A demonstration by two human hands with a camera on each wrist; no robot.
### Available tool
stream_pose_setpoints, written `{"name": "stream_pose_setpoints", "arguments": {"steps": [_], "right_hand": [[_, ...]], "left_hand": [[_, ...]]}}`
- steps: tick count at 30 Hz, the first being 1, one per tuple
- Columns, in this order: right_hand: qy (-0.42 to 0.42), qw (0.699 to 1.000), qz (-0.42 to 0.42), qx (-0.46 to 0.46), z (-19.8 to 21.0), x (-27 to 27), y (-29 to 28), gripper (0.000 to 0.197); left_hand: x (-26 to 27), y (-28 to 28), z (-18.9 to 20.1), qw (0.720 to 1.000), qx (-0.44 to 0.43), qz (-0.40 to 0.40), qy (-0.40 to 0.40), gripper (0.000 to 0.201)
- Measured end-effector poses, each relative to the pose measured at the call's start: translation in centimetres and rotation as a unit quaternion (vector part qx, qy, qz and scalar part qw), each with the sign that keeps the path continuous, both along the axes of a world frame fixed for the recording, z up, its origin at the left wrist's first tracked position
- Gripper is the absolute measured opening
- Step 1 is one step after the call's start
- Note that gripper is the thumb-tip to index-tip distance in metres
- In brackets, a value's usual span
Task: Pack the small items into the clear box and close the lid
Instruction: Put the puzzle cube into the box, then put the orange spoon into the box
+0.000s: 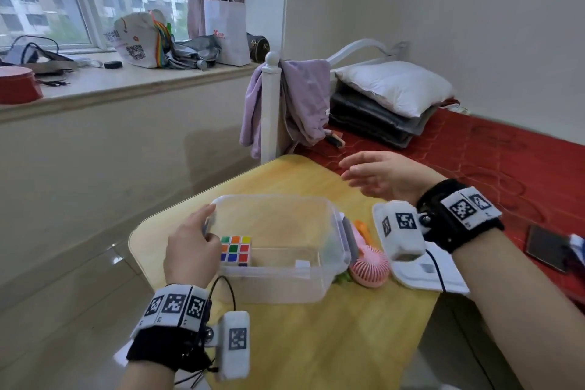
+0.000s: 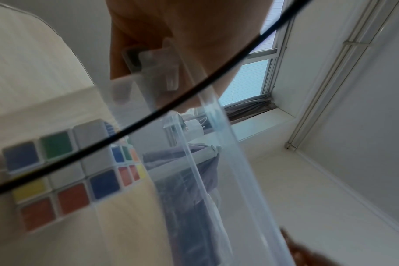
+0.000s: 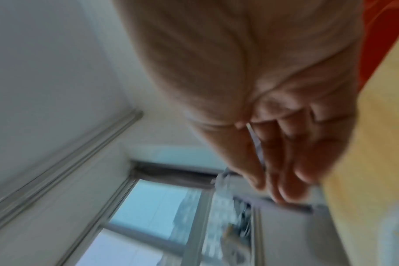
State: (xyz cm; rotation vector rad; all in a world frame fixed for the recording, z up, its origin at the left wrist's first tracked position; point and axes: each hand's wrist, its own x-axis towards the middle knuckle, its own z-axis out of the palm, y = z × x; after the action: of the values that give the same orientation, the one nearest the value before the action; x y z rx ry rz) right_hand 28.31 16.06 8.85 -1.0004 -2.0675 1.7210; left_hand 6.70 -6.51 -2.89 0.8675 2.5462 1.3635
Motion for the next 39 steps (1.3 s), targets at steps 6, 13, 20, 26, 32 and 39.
{"name": "stream_pose_setpoints", "arguments": {"steps": [6, 13, 20, 26, 32, 39], "right_hand": [[-0.313, 0.945, 0.046, 0.081, -9.6, 3.0, 1.3, 0.061], [-0.296, 0.936, -0.031, 0.190, -13.7, 1.7, 1.0, 0.071], [-0.357, 0.896, -0.146, 0.221, -15.8, 0.8, 4.2, 0.032], [-0.314, 0.898, -0.190, 0.244, -14.5, 0.4, 4.3, 0.018], [-0.043, 0.915, -0.160, 0.367, -4.1, -1.0, 0.3, 0.013], [-0.184, 0.894, 0.312, 0.264, -3.3, -8.5, -9.7, 0.022]], "left_hand": [[0.0, 0.2, -0.2, 1.000, -0.009, 0.016, 0.002, 0.060], [-2.4, -0.6, -0.9, 0.998, -0.002, 0.054, -0.035, 0.056], [-2.9, -0.7, -0.9, 0.998, -0.005, 0.051, -0.021, 0.048], [-1.7, -0.3, 0.0, 0.998, -0.035, 0.046, 0.034, 0.060], [0.3, 0.7, 0.4, 0.997, -0.059, 0.024, 0.052, 0.065], [0.7, 0.7, 0.8, 0.997, -0.057, 0.024, 0.038, 0.066]]}}
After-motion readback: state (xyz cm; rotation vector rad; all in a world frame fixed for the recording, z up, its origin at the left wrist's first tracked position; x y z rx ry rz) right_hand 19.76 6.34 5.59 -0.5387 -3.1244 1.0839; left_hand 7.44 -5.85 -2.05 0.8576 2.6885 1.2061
